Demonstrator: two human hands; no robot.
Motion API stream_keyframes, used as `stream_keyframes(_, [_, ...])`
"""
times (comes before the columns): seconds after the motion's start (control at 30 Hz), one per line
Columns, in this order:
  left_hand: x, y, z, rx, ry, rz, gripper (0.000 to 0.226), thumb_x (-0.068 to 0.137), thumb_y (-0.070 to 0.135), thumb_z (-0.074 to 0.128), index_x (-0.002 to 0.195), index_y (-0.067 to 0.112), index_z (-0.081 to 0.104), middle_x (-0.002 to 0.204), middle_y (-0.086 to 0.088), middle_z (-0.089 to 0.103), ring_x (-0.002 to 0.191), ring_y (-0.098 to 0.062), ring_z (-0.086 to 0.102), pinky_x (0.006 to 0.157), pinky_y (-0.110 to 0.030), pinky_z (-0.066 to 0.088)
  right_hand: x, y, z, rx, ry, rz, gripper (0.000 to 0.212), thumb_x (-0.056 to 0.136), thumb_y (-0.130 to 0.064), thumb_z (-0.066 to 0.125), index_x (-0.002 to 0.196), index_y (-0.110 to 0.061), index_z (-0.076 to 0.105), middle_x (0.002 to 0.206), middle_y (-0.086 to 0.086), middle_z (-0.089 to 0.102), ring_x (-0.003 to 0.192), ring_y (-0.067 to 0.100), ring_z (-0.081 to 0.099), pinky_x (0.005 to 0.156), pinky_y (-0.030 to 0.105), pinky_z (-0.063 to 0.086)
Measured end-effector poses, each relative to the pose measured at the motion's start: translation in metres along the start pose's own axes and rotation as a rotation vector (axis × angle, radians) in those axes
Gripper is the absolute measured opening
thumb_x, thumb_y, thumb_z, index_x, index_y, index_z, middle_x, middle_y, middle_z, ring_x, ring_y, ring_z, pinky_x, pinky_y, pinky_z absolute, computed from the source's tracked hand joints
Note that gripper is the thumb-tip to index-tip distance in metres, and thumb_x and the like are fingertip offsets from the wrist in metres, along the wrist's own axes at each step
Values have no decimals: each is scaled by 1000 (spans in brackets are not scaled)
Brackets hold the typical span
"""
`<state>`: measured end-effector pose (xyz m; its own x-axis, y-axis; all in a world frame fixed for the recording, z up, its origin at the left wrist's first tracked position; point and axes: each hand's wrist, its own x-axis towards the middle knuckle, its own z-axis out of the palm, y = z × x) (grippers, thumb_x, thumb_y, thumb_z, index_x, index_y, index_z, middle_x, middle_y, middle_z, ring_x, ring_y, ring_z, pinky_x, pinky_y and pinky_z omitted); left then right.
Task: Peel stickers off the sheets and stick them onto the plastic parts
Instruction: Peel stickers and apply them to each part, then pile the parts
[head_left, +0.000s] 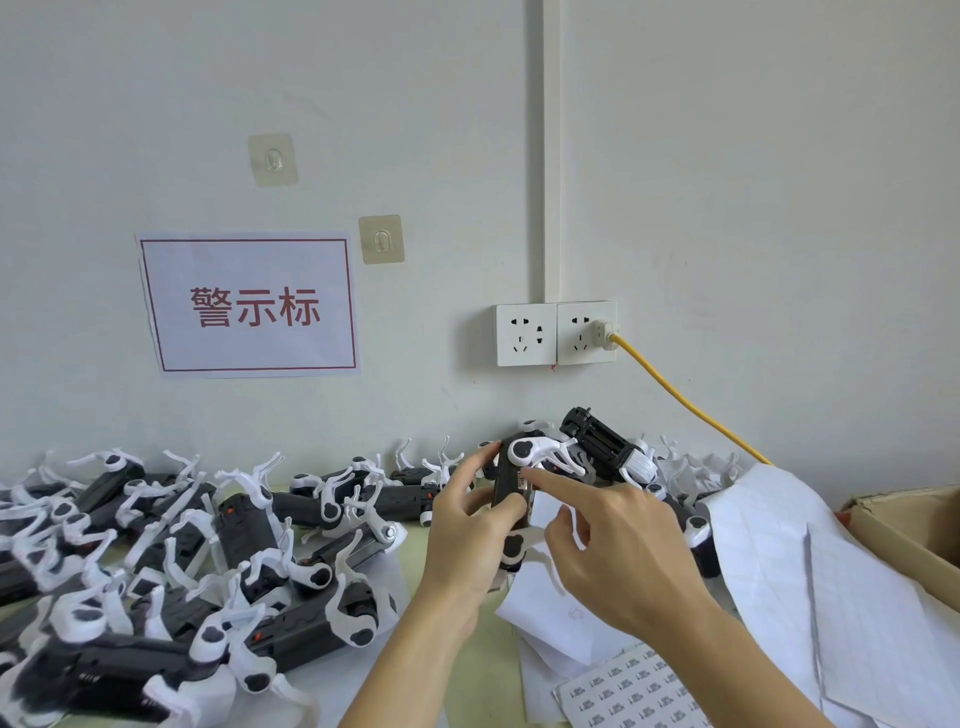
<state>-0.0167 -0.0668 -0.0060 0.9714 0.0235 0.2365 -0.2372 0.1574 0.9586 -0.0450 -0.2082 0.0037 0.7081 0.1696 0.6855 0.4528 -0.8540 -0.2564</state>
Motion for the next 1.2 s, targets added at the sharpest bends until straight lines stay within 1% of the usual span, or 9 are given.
stream_keyframes(0.17, [0,-1,-2,-7,36,21,34,82,24,71,107,47,67,88,1,77,72,-17,71,54,-24,48,1,-1,0,67,57,42,48,84,-31,40,124,-36,67,41,-5,30,42,15,36,45,30,35])
stream_keyframes(0.4, [2,-2,-4,-16,98,18,26,89,23,71,101,46,69,86,-1,78,75,-20,74,62,-31,56,2,3,3,238,195,149,35,83,-23,42,109,-34,63,47,-3,44,47,20,42,45,35,38])
stream_keyframes(0.53, [3,-2,-3,-45,101,-2,31,90,17,67,102,45,70,89,-17,74,73,-28,66,73,-46,54,4,9,9,348,210,206,31,91,-11,48,109,-33,60,56,-7,49,47,13,41,49,37,40])
stream_keyframes(0.63, [3,-2,-3,-80,99,-15,33,90,14,64,102,44,70,89,-11,76,73,-29,68,73,-45,55,5,11,12,416,196,244,31,93,-9,49,112,-31,58,68,-7,56,58,12,50,55,30,43])
stream_keyframes(0.73, [3,0,-3,-110,90,-7,31,91,15,64,105,42,69,91,-8,77,73,-28,74,65,-40,60,5,11,16,473,154,293,31,94,-13,49,118,-32,55,83,-9,54,81,7,53,70,21,40])
stream_keyframes(0.9, [1,0,-3,-49,106,75,30,91,19,69,102,47,68,89,1,78,81,-21,75,69,-36,60,5,7,14,576,80,321,35,96,-22,51,124,-43,46,122,-13,46,115,-6,44,91,25,40])
stream_keyframes(1.03, [-2,-1,2,21,43,140,41,86,10,71,110,43,68,91,-6,76,71,-20,72,62,-26,56,5,8,7,761,31,339,46,90,-46,56,134,-52,45,137,-21,41,121,-18,37,92,17,36])
stream_keyframes(1.13, [-4,-3,10,149,-31,257,46,75,20,72,113,45,67,89,2,73,76,-16,68,64,-25,51,5,13,1,893,-18,360,59,79,-55,60,135,-58,44,141,-19,46,130,0,46,106,30,40])
stream_keyframes(1.2, [-6,-5,11,262,-90,322,50,74,24,73,119,45,66,97,11,74,88,-10,70,72,-22,53,6,16,-3,902,-75,330,61,79,-54,64,137,-58,45,138,-19,52,124,-3,52,105,35,44])
